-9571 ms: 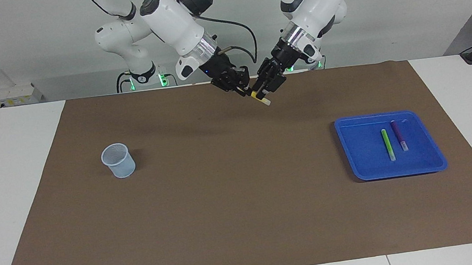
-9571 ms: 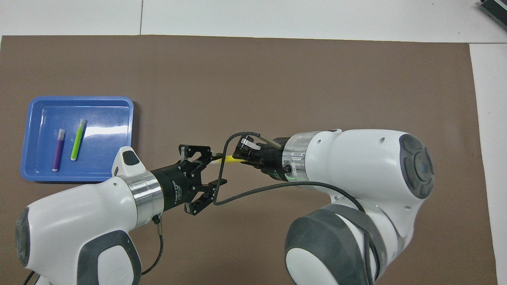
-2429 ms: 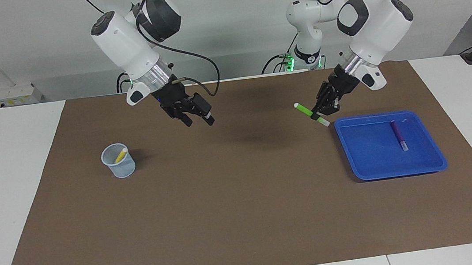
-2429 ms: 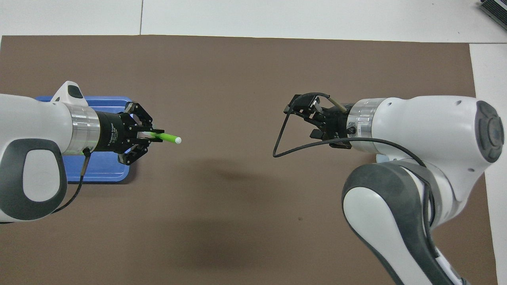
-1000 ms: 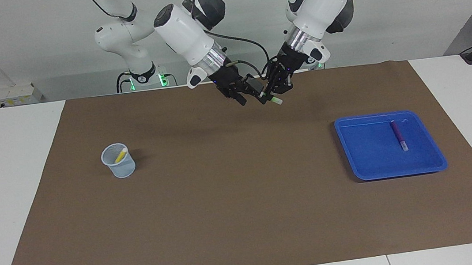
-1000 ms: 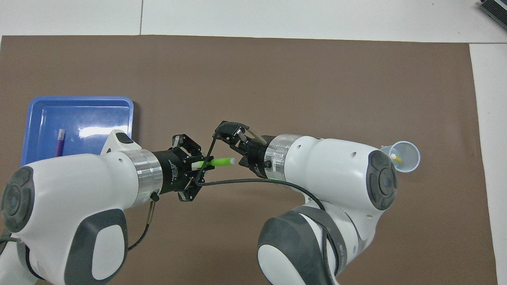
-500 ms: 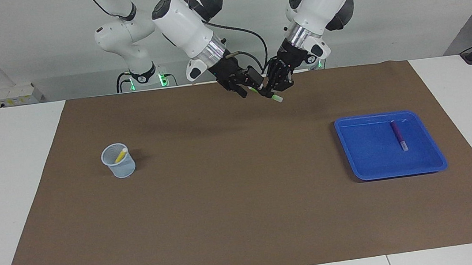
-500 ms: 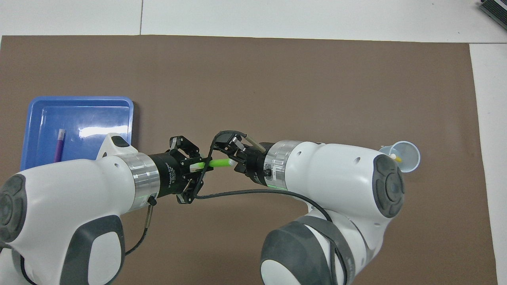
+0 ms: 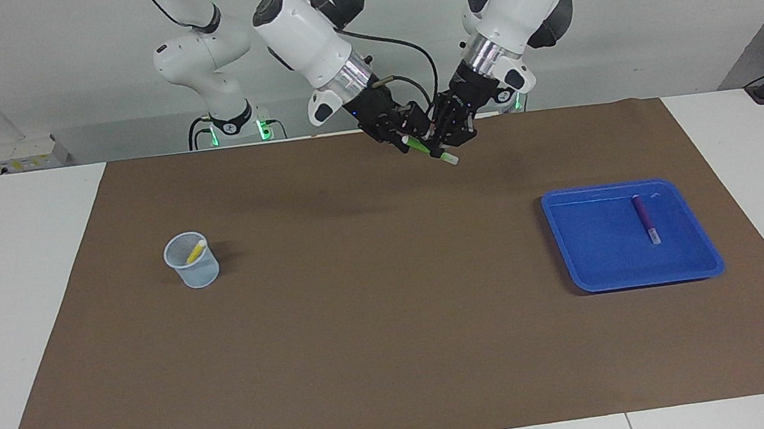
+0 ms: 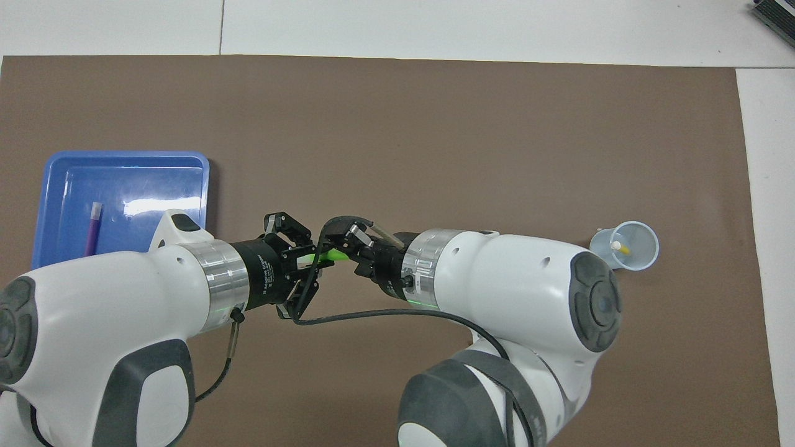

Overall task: Transfer and insert pens with both arms
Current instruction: 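Close the right gripper on the green pen's free end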

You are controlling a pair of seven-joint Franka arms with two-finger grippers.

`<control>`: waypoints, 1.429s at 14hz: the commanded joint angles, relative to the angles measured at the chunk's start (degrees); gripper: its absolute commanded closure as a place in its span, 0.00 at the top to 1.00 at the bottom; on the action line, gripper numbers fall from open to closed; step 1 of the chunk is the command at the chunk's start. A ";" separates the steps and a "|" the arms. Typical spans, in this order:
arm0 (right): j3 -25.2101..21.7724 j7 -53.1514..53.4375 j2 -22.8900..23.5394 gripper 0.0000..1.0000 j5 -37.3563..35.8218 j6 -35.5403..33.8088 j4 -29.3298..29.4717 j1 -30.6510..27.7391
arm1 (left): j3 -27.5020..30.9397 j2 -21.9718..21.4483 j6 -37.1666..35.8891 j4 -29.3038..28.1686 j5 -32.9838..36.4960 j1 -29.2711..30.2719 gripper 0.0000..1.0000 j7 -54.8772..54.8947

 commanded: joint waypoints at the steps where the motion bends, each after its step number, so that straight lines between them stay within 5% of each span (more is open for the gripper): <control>1: 0.00 0.68 -1.33 0.62 1.16 -0.39 -1.04 0.02 | 0.76 -2.02 1.23 -2.05 -1.05 -1.22 0.00 -0.92; 6: 0.00 0.59 -1.24 0.32 1.25 -0.30 -1.04 -0.15 | 0.76 -2.11 1.23 -2.05 -1.05 -1.31 0.00 -0.92; 9: 0.00 1.46 -1.24 0.00 1.25 -0.30 -1.04 -0.06 | 0.76 -2.19 1.23 -2.14 -1.05 -1.31 0.00 -0.92; 14: -0.09 1.73 -1.24 0.00 1.34 -0.30 -1.04 -0.15 | 0.76 -2.19 1.32 -2.05 -0.96 -1.31 0.00 -0.74; 15: -0.09 1.73 -1.24 0.00 1.34 -0.21 -1.04 -0.15 | 0.76 -2.19 1.41 -2.05 -0.96 -1.31 0.15 -0.39; 16: -0.09 1.64 -1.24 0.00 1.34 -0.30 -1.04 -0.24 | 0.76 -2.19 1.58 -2.05 -0.96 -1.31 0.48 -0.30; 17: -0.09 1.47 -1.24 0.00 1.25 -0.30 -1.04 -0.41 | 0.76 -2.28 2.19 -2.14 -0.96 -1.31 0.66 -0.39; 20: -0.26 -0.80 -1.24 0.00 0.64 -2.22 -1.22 -1.72 | 0.76 -2.37 2.11 -2.14 -0.87 -1.31 0.67 0.66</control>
